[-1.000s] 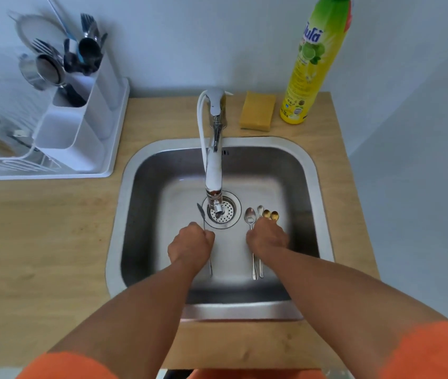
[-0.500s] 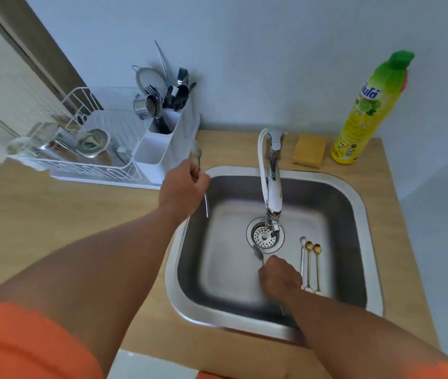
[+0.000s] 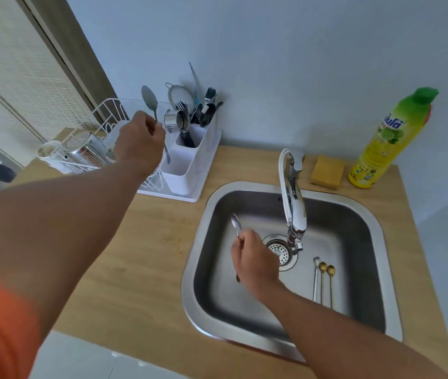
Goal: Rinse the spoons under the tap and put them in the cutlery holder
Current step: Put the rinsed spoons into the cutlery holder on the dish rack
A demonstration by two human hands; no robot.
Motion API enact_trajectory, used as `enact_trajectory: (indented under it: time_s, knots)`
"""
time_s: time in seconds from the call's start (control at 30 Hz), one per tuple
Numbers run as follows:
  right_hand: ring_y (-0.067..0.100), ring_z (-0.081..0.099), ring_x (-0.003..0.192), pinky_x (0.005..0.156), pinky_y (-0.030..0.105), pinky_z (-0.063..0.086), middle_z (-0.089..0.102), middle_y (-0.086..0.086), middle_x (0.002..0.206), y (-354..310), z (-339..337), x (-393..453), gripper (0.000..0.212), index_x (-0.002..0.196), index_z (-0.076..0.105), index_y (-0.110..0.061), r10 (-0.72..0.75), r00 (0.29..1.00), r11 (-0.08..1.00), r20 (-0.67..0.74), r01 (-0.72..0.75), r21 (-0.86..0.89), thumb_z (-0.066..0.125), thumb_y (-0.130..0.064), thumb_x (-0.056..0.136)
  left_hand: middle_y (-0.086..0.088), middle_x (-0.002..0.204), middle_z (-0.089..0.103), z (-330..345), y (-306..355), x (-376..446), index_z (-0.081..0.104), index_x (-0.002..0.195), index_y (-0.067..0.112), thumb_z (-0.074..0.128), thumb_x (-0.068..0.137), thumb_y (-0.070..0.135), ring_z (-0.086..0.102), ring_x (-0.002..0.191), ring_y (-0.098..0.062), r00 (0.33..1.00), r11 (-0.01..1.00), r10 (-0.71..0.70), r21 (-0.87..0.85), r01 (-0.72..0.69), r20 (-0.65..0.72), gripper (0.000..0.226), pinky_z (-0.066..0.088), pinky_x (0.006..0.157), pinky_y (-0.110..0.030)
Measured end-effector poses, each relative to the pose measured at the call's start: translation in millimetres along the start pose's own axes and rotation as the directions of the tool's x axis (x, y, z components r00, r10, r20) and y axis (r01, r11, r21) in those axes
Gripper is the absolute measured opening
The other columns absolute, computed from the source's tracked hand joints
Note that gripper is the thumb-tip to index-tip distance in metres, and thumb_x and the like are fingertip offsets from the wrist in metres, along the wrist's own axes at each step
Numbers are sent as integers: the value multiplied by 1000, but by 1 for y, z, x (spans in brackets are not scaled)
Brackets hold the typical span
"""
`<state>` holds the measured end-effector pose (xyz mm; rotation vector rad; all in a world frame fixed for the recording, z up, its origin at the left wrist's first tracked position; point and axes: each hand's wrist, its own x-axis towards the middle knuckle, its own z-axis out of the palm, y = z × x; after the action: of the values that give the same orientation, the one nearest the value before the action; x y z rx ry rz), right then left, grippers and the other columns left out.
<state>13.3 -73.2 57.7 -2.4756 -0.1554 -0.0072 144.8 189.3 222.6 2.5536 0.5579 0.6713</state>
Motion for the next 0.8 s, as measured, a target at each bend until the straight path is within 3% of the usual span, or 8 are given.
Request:
enact_trajectory:
  time_s: [0.07, 0.17, 0.3, 0.4, 0.5, 0.6, 0.7, 0.8]
  knots:
    - [35, 65, 78, 58, 36, 36, 65, 1, 91, -29, -14, 20, 18, 100, 57, -17, -54, 990, 994, -132, 66, 87, 51, -34, 104, 0, 92, 65, 12, -9, -13, 62, 105, 19, 54, 99, 39, 55, 82, -26, 998, 999, -47, 12, 47, 30, 23, 40, 70, -37]
    - [30, 64, 75, 61, 34, 34, 63, -7, 82, -67, -38, 54, 13, 98, 56, -20, -55, 963, 975, -264, 109, 194, 53, -33, 102, -2, 91, 63, 28, -18, -32, 63, 106, 17, 55, 100, 37, 60, 85, -32, 996, 997, -69, -15, 70, 49, 23, 43, 72, -38]
    - [23, 63, 77, 64, 33, 40, 60, -12, 83, -110, -65, 96, 13, 100, 57, -21, -42, 943, 939, -330, 151, 310, 54, -34, 103, 4, 94, 63, 41, -25, -47, 64, 101, 23, 55, 100, 40, 53, 82, -25, 992, 996, -90, -7, 91, 90, 19, 40, 69, -38]
    - [23, 65, 77, 65, 35, 48, 64, -10, 83, -134, -77, 125, 14, 100, 58, -20, -39, 927, 919, -374, 180, 350, 55, -33, 102, -5, 107, 61, 47, -35, -56, 66, 103, 19, 54, 100, 40, 59, 86, -28, 987, 995, -92, 59, 85, 133, 24, 42, 70, -39]
    - [22, 64, 77, 64, 34, 48, 62, -12, 81, -152, -79, 153, 12, 95, 55, -22, -37, 940, 911, -340, 172, 375, 55, -33, 101, -7, 114, 63, 51, -44, -68, 69, 108, 17, 55, 100, 40, 62, 94, -27, 983, 993, -114, -2, 116, 145, 28, 42, 74, -36]
    - [23, 63, 80, 66, 35, 49, 63, -10, 81, -158, -69, 171, 15, 95, 56, -20, -32, 969, 915, -244, 126, 384, 54, -33, 101, 3, 105, 68, 52, -49, -78, 69, 109, 20, 59, 99, 38, 61, 93, -17, 980, 971, -153, -164, 172, 124, 23, 41, 76, -31]
    - [25, 61, 81, 66, 36, 46, 62, -6, 81, -155, -52, 178, 14, 89, 52, -23, -6, 986, 927, -169, 69, 368, 52, -32, 100, 16, 89, 65, 51, -50, -88, 60, 104, 31, 60, 98, 37, 60, 86, -10, 974, 942, -182, -261, 212, 134, 9, 37, 64, -24]
    - [22, 59, 75, 62, 34, 41, 60, -7, 76, -150, -35, 177, 15, 86, 52, -24, 0, 995, 950, -96, 30, 312, 51, -31, 99, 19, 83, 61, 51, -55, -101, 53, 101, 33, 63, 96, 35, 58, 81, -10, 971, 938, -195, -264, 227, 142, 11, 37, 61, -26]
